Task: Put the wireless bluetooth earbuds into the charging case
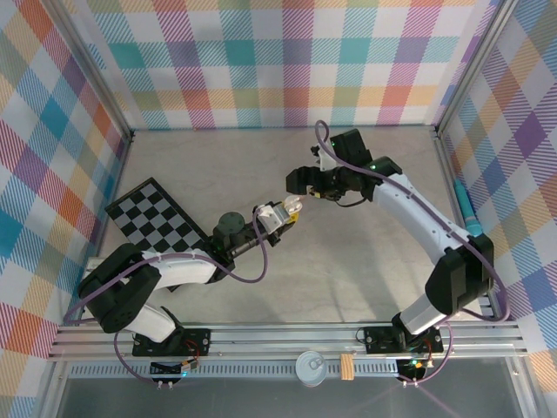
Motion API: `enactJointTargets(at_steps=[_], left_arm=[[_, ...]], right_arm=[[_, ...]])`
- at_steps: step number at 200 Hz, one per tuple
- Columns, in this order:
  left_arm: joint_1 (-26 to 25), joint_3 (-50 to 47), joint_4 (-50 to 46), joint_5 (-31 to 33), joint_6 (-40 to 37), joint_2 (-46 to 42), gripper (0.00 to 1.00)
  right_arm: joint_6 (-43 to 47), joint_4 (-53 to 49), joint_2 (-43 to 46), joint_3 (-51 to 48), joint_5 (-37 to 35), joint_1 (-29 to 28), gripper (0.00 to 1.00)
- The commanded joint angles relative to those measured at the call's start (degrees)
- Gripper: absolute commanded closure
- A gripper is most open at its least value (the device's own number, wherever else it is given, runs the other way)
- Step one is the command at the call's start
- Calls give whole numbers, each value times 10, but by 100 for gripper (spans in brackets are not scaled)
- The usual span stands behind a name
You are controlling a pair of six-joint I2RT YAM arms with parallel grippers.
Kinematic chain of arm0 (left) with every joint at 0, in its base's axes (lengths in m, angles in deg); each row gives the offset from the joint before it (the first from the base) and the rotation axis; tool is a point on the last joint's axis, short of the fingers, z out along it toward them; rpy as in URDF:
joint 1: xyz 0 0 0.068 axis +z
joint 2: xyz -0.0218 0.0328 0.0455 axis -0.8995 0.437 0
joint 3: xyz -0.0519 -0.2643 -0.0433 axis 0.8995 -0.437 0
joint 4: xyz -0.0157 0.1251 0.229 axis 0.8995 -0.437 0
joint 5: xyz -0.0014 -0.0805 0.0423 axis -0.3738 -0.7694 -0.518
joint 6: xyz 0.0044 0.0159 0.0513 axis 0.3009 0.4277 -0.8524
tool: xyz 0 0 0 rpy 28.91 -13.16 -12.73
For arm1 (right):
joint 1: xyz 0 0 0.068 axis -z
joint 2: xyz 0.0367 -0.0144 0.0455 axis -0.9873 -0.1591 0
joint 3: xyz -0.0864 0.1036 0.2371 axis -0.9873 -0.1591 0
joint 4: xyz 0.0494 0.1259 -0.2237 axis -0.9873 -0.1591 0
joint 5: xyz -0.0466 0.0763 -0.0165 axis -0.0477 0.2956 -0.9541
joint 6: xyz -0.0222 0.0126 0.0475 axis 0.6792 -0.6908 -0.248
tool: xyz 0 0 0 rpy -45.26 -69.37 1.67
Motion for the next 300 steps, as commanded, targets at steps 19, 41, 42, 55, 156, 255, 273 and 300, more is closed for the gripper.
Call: enactJointTargets(at_steps=[19, 41, 42, 55, 156, 255, 273, 300], left_arm=[[-2, 19, -8, -15, -32, -6, 99], [-2, 18, -4, -11, -31, -4, 99], [-2, 18, -4, -10, -31, -4, 99], [-2, 15, -2, -6, -30, -3, 99], [-2, 0, -22, 13, -22, -30, 99], [-2, 2, -36, -1, -27, -34, 98], [-2, 2, -34, 1, -27, -37, 99], [-2, 1, -35, 5, -27, -41, 99]], right_arm=[[14, -45, -6, 14, 11, 3, 8], [19, -52, -3, 5, 10, 3, 8], [20, -53, -3, 4, 10, 3, 8], [27, -61, -3, 1, 5, 3, 8], [58, -74, 53, -41, -1, 3, 7], [6, -17, -11, 18, 41, 2, 8], [5, -25, -26, 25, 30, 3, 8], [14, -50, -28, 21, 21, 3, 8]])
